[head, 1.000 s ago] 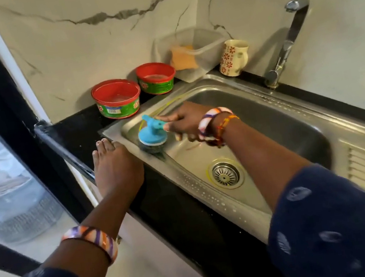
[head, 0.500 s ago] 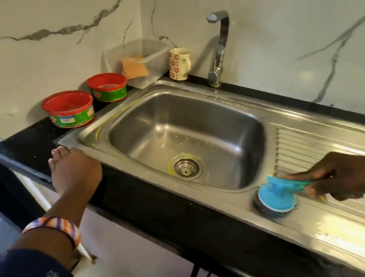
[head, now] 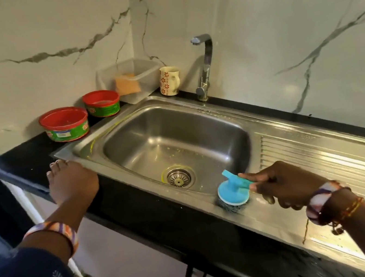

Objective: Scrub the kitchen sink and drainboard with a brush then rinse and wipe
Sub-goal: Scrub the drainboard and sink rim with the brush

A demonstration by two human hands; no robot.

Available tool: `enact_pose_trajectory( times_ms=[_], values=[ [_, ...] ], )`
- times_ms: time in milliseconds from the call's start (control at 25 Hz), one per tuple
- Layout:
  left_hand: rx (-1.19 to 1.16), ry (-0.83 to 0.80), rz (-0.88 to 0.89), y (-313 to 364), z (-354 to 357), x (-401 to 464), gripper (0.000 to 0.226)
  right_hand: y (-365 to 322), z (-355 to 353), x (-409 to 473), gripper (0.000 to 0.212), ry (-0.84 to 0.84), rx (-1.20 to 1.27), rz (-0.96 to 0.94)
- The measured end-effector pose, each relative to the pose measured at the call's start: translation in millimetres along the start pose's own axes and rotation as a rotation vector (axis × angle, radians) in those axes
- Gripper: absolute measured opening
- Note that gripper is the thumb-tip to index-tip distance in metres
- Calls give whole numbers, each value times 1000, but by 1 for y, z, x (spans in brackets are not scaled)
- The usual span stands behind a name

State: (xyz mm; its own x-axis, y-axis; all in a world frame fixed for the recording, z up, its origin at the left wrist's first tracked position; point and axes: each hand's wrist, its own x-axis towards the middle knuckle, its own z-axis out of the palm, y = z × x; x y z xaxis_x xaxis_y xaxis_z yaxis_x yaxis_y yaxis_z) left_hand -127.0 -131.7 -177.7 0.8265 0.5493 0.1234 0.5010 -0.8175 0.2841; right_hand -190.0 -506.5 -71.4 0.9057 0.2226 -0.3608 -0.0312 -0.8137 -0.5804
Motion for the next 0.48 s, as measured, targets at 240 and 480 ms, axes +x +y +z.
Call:
enact_pose_trajectory(
  times_ms=[240, 480],
  values=[
    [9, -3, -2, 3, -3, -5, 51, -75, 45, 107, 33, -47, 85, -250],
    [311, -60, 105, -5, -26, 5, 42, -188, 96, 202, 40, -40, -181, -567]
  ],
)
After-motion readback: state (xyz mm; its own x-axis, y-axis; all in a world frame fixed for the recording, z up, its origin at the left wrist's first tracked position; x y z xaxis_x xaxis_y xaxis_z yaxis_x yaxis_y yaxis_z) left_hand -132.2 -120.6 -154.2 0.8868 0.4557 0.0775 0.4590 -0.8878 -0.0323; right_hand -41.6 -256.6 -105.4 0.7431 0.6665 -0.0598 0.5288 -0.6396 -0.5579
